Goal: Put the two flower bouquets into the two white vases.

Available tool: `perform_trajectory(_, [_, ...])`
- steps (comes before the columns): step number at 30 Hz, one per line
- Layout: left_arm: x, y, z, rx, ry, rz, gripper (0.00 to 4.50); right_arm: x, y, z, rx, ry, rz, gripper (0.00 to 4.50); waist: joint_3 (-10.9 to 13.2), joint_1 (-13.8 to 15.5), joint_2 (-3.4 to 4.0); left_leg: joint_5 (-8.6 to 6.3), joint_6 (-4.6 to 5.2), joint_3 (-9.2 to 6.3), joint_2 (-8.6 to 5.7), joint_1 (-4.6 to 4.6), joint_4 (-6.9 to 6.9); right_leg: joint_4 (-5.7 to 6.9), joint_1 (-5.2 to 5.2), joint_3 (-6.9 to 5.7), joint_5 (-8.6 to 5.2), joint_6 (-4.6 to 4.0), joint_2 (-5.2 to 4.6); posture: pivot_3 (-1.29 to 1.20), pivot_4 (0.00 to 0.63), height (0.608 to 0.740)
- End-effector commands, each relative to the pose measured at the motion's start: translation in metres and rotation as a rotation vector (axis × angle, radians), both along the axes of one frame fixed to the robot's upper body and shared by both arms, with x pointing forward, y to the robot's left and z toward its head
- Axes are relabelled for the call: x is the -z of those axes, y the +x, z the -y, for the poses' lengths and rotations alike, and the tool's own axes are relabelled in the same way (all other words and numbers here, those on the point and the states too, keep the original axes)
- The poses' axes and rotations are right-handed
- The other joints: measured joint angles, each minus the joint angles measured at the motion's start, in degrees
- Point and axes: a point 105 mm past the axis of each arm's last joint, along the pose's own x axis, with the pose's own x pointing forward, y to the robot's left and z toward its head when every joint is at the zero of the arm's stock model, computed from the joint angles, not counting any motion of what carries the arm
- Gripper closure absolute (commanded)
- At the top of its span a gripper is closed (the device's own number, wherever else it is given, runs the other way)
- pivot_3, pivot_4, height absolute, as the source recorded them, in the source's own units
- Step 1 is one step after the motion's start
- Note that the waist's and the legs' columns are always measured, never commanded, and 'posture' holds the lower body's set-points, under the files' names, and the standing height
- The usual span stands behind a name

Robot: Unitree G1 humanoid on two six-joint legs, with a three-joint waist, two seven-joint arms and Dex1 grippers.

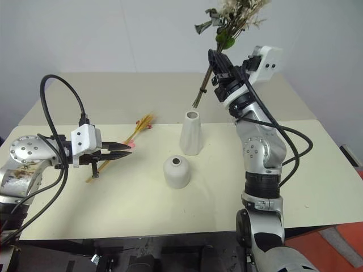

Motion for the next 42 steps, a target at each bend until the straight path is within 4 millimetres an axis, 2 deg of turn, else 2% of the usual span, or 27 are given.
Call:
perform_trajectory(1, [-0.010,-0.003,0.003,0.008,-0.001,0.043,3.88,-0.006,-0.009,-0.004,-0.015,-0.001,0.041,4.28,0.0,0.0,0.00,0.00,0.00,0.00,0.00,0.00,0.00,0.00,0.00,0.00,0.00,0.00,0.00,0.00,0.150,0.740])
perform_trajectory(7, [-0.010,-0.003,0.005,0.011,-0.008,0.044,3.88,0.009,0.000,-0.006,-0.008,-0.041,0.009,4.28,0.0,0.0,0.00,0.00,0.00,0.00,-0.01,0.00,0.00,0.00,0.00,0.00,0.00,0.00,0.00,0.00,0.150,0.740])
perform_trajectory(16, [-0.012,-0.002,0.003,0.000,-0.009,0.056,3.88,0.015,0.008,-0.006,0.009,-0.060,0.009,4.28,0.0,0.0,0.00,0.00,0.00,0.00,0.00,0.01,0.00,-0.01,0.00,0.00,0.00,0.00,0.00,0.00,0.150,0.740])
perform_trajectory(23, [-0.011,-0.005,0.007,0.013,-0.013,0.042,3.88,0.022,0.009,-0.014,-0.045,-0.098,0.011,4.28,0.0,0.0,0.00,0.00,0.00,0.00,0.00,0.00,0.00,-0.01,0.00,0.00,0.00,0.00,0.00,0.00,0.150,0.740])
perform_trajectory(31, [-0.010,-0.005,0.010,0.015,-0.024,0.041,3.88,0.034,0.003,-0.032,-0.103,-0.161,-0.011,1.55,0.0,0.0,0.00,0.00,0.00,0.00,0.00,0.01,0.00,0.00,0.00,0.00,0.00,0.00,0.01,0.00,0.150,0.740])
perform_trajectory(35, [-0.011,-0.003,0.012,0.021,-0.041,0.043,3.88,0.047,0.007,-0.031,-0.065,-0.217,-0.043,0.12,0.0,0.0,0.00,0.00,-0.01,0.00,-0.01,0.00,0.01,-0.01,0.00,0.00,0.00,0.00,-0.01,0.00,0.150,0.740])
perform_trajectory(42, [-0.010,0.001,0.011,0.017,-0.034,0.043,3.88,0.063,0.005,-0.017,0.019,-0.345,-0.065,0.05,0.0,0.1,0.00,0.01,-0.02,0.00,-0.01,-0.01,0.00,-0.02,0.00,0.00,0.00,0.00,0.00,0.00,0.150,0.740])
